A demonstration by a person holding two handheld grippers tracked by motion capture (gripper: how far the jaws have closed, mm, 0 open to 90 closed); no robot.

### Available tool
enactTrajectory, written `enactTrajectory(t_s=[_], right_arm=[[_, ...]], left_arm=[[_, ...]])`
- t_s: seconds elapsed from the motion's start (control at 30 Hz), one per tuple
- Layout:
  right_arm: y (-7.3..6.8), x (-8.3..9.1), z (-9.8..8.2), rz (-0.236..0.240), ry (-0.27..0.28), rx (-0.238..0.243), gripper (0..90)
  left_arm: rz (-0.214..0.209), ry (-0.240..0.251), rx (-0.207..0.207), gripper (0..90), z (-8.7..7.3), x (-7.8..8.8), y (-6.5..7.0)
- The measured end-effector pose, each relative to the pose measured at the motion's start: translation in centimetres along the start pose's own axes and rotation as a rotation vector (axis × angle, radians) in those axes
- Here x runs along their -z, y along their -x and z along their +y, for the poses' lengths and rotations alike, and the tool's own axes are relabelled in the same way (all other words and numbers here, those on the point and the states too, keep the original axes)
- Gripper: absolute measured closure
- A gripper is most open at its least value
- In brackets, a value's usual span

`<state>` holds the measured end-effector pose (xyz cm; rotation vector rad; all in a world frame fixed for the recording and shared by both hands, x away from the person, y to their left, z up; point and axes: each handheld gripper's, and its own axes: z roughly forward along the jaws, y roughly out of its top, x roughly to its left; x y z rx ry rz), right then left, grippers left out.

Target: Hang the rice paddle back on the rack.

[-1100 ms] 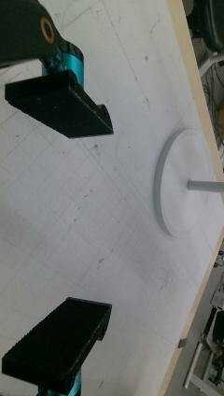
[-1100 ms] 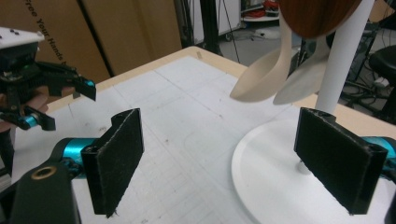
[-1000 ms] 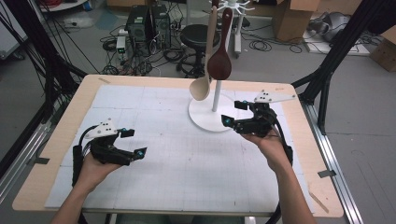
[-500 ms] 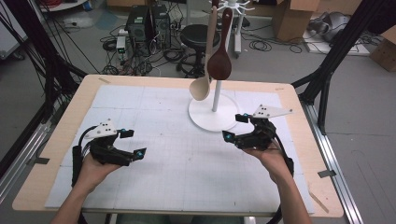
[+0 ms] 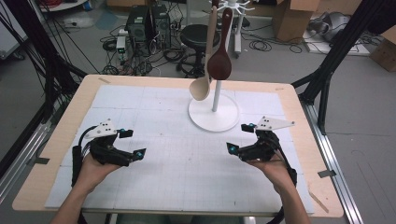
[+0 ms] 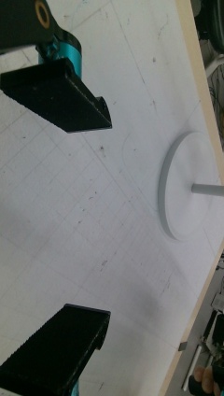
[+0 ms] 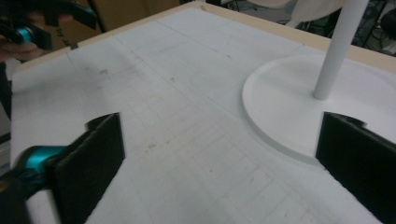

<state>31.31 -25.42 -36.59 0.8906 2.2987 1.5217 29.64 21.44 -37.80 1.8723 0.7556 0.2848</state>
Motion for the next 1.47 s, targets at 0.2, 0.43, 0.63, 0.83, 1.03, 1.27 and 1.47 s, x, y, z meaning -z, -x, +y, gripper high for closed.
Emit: enactTrajectory(t_s=[0.2,0.43,0.63,0.83,1.03,1.27,1.47], right_arm=[[-0.1,0.3,-1.2,-0.003,-0.01,-0.001,0.3],[0.1,1.1,-2.6,-0.025,-0.007,-0.022,0.3],[0.1,1.6,-3.4,-0.041,-0.014,-0.028,0.3],[0.0,2.3,-4.0,-0.05,-0.011,-0.037,0.3],[-0.1,2.8,-4.6,-0.054,-0.015,-0.035,0.3],[-0.3,3.4,-5.8,-0.061,-0.012,-0.049,0.3],[-0.4,3.8,-6.4,-0.073,-0.005,-0.061,0.3]], left_arm=[[0.002,-0.001,0.004,7.4,-0.1,0.1,-0.1],[0.001,0.004,0.005,5.9,-0.1,0.2,-0.2],[0.017,-0.006,0.003,2.2,-0.2,0.2,-0.3],[0.021,-0.001,0.021,2.1,-0.6,0.4,-0.5],[0.02,-0.006,0.024,2.1,-0.7,0.4,-0.6],[0.021,-0.021,0.026,2.1,-1.1,0.3,-0.6],[0.038,-0.038,0.012,2.1,-1.3,0.1,-0.4]])
